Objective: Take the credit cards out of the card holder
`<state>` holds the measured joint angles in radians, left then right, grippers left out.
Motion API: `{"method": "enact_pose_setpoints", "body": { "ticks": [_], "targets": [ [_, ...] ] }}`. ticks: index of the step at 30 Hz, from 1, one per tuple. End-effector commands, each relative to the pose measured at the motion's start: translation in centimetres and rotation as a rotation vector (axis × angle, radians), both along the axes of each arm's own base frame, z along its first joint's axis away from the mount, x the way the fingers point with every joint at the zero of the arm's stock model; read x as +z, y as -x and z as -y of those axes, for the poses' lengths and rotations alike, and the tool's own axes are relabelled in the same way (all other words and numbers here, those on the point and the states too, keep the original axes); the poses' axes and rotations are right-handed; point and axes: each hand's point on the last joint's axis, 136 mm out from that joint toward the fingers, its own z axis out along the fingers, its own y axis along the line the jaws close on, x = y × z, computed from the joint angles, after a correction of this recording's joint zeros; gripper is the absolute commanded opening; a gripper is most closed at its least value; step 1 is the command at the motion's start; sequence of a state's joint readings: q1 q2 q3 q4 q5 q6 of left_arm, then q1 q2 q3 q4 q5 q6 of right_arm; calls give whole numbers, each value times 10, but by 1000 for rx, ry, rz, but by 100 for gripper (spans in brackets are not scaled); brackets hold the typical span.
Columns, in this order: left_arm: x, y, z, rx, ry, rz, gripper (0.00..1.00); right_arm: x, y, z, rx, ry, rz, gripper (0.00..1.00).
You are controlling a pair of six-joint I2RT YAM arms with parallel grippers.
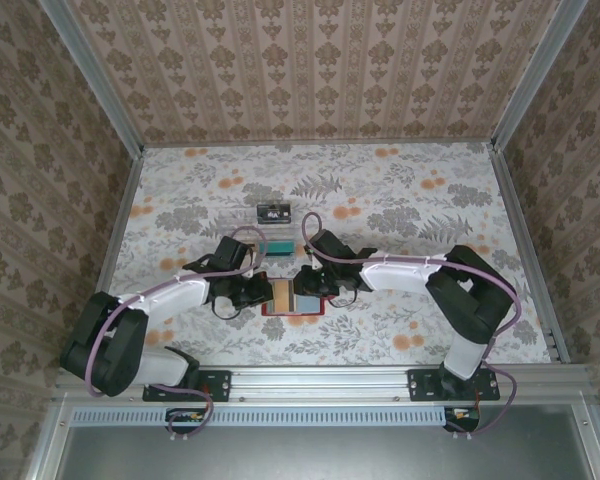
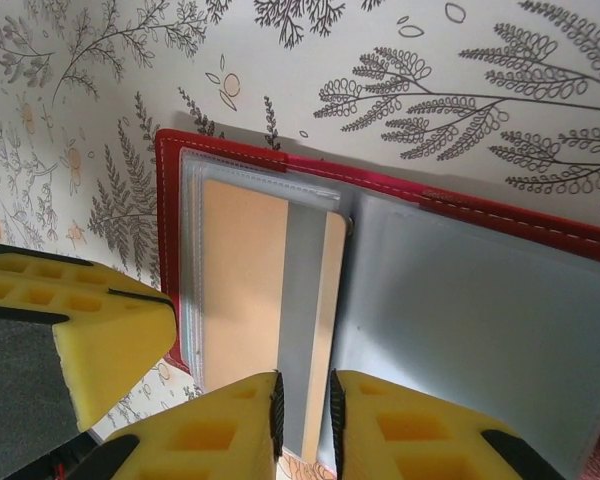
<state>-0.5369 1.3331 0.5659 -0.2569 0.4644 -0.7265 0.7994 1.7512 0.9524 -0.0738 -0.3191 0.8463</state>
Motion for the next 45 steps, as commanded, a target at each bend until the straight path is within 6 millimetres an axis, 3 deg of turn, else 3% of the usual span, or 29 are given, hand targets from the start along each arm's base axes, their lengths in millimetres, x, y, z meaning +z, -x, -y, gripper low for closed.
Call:
{"method": "enact_pose_setpoints", "body": {
  "ticks": [1,10,20,26,30,34,45],
  "targets": [
    [1,2,4,2,24,-1,0,-12,8,-4,5,-8,-53,22],
    [-12,6,2,11,-10,-30,0,-25,13,-3,12,8,-91,23],
    [-28,16,-9,37,-60,-85,0,-28,13,-8,18,-12,-106,22],
    [-28,16,-8,37,-59,-88,0,-27,13,-14,27,-43,-115,21],
    [-27,16,-7,35,-60,-87,0,-26,15,-17,33,-55,-122,14],
    [-29,18,-13,49,-91,-98,0,-27,14,-8,14,-27,-109,0],
    [-43,25,-32,82,-196,-155,0,-28,12,21,-19,8,-103,0]
  ]
}}
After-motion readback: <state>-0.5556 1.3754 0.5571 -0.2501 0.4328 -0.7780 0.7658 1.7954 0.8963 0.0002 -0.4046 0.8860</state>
